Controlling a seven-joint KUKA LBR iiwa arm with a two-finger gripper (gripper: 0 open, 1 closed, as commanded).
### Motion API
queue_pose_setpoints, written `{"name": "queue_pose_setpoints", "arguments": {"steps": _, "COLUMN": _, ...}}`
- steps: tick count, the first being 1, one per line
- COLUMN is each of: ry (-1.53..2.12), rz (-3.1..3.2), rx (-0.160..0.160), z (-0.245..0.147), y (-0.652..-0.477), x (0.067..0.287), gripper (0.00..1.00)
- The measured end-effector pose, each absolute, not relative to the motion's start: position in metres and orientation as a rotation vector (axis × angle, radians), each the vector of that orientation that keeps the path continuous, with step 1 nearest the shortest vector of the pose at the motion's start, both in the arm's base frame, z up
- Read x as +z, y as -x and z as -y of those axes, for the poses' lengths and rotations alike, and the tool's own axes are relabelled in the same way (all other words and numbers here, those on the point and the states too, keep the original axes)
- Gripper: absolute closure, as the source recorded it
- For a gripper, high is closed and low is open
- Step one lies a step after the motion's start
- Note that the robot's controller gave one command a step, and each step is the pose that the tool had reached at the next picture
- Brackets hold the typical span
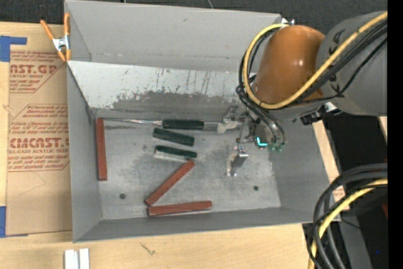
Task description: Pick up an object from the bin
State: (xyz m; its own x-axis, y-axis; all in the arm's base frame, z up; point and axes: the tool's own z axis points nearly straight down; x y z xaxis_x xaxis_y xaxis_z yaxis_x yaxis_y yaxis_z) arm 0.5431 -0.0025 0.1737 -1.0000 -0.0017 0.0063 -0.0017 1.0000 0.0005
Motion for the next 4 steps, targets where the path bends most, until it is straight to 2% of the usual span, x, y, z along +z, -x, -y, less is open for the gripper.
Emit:
{"name": "queue_pose_setpoints", "arguments": {"steps": 1, "ry": -0.003, "rz": 3.143, "rx": -0.001, "z": 0.003, "y": -0.545, "x": 0.177, "gripper": 0.0}}
{"name": "queue_pose_setpoints", "arguments": {"steps": 2, "ry": -0.215, "rz": 3.144, "rx": 0.004, "z": -0.019, "y": -0.565, "x": 0.15, "gripper": 0.0}}
{"name": "queue_pose_setpoints", "arguments": {"steps": 3, "ry": -0.432, "rz": 3.134, "rx": -0.004, "z": -0.038, "y": -0.567, "x": 0.086, "gripper": 0.0}}
{"name": "queue_pose_setpoints", "arguments": {"steps": 4, "ry": -0.411, "rz": 3.136, "rx": -0.003, "z": -0.039, "y": -0.567, "x": 0.085, "gripper": 1.0}}
